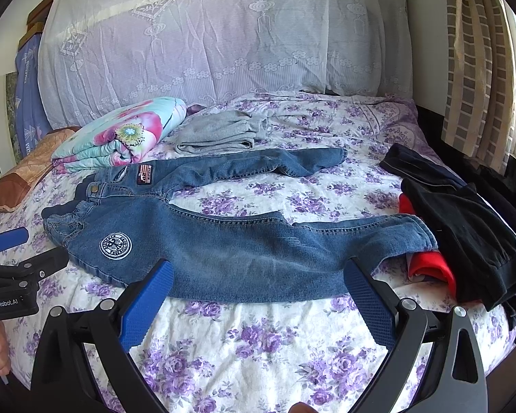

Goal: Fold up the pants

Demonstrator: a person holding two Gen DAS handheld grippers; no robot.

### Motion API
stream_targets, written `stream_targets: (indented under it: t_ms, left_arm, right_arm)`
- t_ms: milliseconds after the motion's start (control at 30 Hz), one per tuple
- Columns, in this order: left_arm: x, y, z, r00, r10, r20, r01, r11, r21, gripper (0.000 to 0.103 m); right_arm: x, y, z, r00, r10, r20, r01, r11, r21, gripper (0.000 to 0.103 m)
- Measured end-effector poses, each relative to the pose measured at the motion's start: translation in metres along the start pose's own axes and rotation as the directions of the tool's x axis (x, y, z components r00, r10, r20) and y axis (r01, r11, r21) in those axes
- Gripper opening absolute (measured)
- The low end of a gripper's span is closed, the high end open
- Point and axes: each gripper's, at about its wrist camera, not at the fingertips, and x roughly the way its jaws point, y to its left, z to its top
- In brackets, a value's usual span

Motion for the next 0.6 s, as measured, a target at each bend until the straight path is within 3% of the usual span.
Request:
stream_targets:
  t_ms: [600]
  left_arm:
    - [0.013, 0.006, -0.005, 0.999, -0.013, -0.033, 0.014, 1.000, 0.004, 0.099]
  right_arm:
    - [0.014, 0.006, -0.008, 0.999, 0.022, -0.038, -0.022, 1.000, -0.010, 0.100]
